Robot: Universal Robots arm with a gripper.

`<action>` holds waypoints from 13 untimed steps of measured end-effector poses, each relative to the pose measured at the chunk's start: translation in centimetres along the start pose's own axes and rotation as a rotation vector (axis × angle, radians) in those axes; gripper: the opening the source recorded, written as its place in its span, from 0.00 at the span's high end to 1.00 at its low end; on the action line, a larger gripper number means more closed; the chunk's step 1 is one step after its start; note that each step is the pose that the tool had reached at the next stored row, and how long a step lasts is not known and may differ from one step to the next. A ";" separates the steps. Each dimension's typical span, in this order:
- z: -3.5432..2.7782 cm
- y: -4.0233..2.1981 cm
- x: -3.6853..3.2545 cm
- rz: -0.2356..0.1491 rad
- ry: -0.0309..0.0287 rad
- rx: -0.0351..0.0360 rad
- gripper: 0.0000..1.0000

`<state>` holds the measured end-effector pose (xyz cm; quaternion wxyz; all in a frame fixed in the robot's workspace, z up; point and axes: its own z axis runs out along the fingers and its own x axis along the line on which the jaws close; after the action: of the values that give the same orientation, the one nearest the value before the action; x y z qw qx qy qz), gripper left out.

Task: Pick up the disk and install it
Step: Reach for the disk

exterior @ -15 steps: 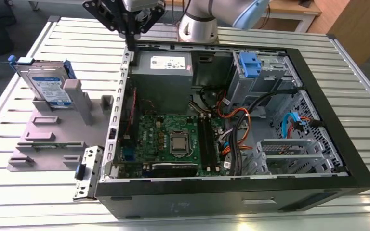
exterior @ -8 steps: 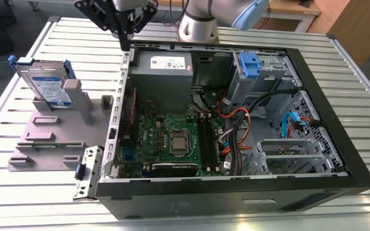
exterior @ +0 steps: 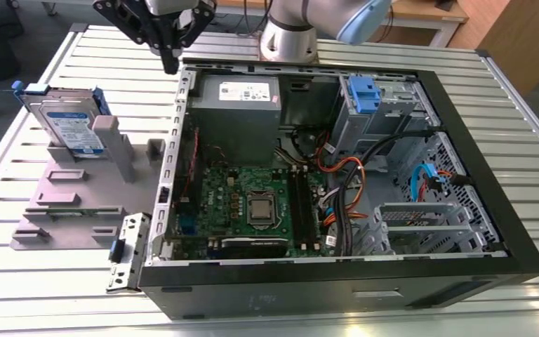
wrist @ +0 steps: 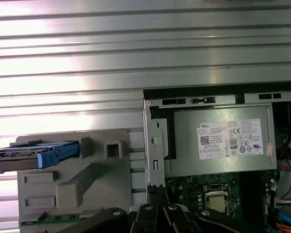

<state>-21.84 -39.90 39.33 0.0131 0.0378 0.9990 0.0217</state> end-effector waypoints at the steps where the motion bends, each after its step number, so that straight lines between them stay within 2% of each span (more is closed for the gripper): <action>1: 0.00 -0.01 0.19 0.000 0.0000 -0.0001 0.89; 13: -0.07 -0.20 2.68 0.000 -0.0002 0.0000 0.89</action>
<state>-24.52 -39.89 39.33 0.0132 0.0379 0.9990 0.0217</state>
